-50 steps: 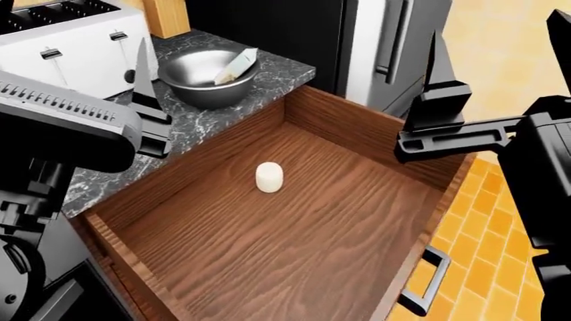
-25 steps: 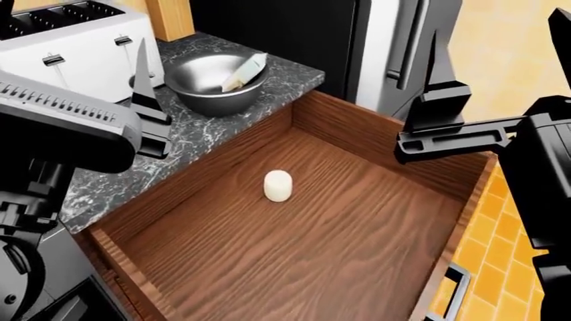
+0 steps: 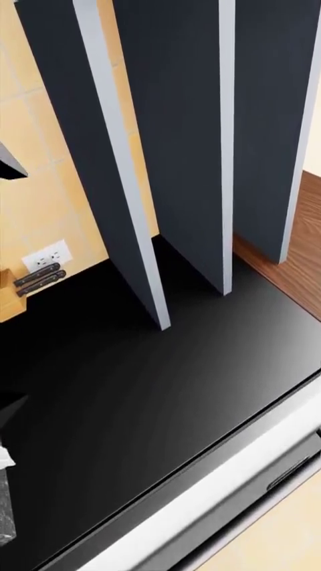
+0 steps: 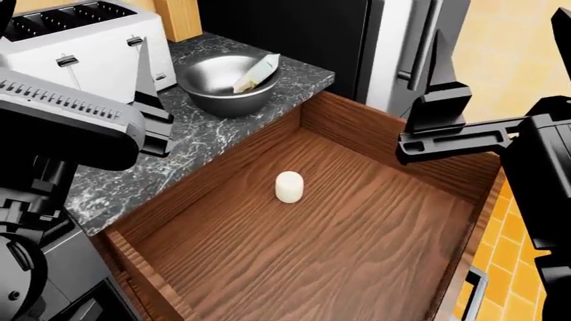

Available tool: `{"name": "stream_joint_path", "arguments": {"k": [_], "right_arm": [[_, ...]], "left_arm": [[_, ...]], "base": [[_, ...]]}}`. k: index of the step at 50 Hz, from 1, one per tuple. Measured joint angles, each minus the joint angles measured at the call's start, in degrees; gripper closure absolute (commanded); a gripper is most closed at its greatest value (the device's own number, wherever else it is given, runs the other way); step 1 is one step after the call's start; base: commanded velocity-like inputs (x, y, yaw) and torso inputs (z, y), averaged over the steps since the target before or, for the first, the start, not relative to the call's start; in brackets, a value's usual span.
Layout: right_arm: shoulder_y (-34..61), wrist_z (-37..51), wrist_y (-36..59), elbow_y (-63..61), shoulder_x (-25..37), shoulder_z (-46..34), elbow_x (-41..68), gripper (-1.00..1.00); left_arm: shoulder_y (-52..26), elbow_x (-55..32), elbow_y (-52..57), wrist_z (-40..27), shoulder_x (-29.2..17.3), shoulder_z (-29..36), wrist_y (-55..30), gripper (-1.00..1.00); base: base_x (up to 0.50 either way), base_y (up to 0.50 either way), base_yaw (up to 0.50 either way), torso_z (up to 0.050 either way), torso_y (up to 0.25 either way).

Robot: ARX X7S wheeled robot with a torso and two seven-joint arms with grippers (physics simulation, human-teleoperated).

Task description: Place the bar in the bowl and close the drawer.

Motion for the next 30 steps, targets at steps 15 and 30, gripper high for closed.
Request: {"name": "stream_joint_path", "arguments": {"k": [15,30], "right_arm": [[-3.12,-0.24,-1.51,2.58,-1.81,-0.82,-4.04,-1.00],[-5.27,-0.84,-2.24,4.35,-3.32,-1.48,-7.10,-1.00]], "left_arm": [[0.25,-0.21,0.40,-0.24,-0.41,-0.04,0.04,-1.00],[0.22,-0.12,0.27,-0.25,-0.40,0.10,-0.02,-1.00]], "base": [[0.04,-0.02,0.00,0.000,0.000],[0.24,-0.08,0.00,0.000,0.001]]}}
